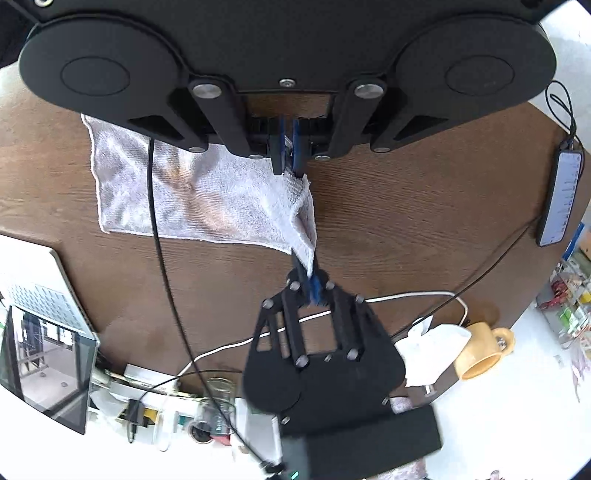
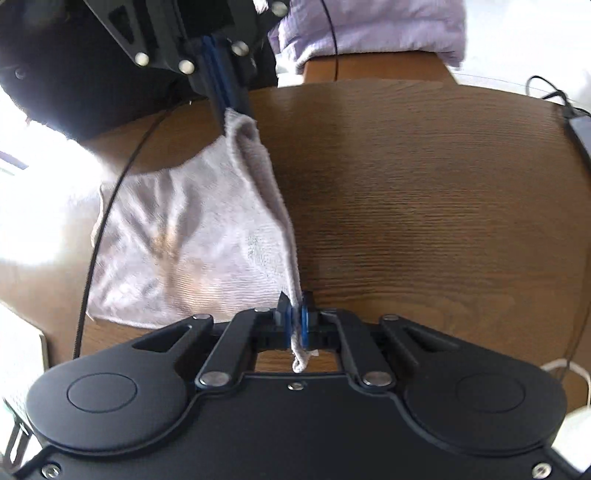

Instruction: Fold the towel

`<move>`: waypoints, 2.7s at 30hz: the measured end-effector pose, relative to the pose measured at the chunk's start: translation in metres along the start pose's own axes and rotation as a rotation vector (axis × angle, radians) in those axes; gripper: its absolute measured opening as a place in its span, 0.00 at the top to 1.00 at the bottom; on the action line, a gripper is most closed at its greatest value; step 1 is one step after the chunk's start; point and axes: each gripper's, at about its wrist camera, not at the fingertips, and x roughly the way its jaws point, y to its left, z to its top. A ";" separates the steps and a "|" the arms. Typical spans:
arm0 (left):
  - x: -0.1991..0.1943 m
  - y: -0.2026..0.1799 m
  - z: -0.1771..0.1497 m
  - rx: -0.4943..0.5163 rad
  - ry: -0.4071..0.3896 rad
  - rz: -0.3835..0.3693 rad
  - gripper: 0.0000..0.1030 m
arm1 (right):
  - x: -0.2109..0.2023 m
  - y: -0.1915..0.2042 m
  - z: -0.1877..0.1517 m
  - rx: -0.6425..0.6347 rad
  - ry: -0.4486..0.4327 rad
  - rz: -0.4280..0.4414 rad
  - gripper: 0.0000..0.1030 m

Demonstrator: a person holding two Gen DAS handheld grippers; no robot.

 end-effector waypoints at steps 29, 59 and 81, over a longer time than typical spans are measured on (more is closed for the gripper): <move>0.017 -0.156 -0.047 0.172 0.077 -0.222 0.96 | 0.062 0.221 -0.005 0.214 0.052 -0.070 0.95; 0.019 -0.068 0.004 0.189 0.240 -0.254 0.04 | 0.037 0.263 0.005 1.964 -0.146 -0.384 0.04; 0.024 -0.044 0.032 0.020 0.368 -0.103 0.04 | 0.045 0.335 0.084 3.022 -0.545 -0.598 0.04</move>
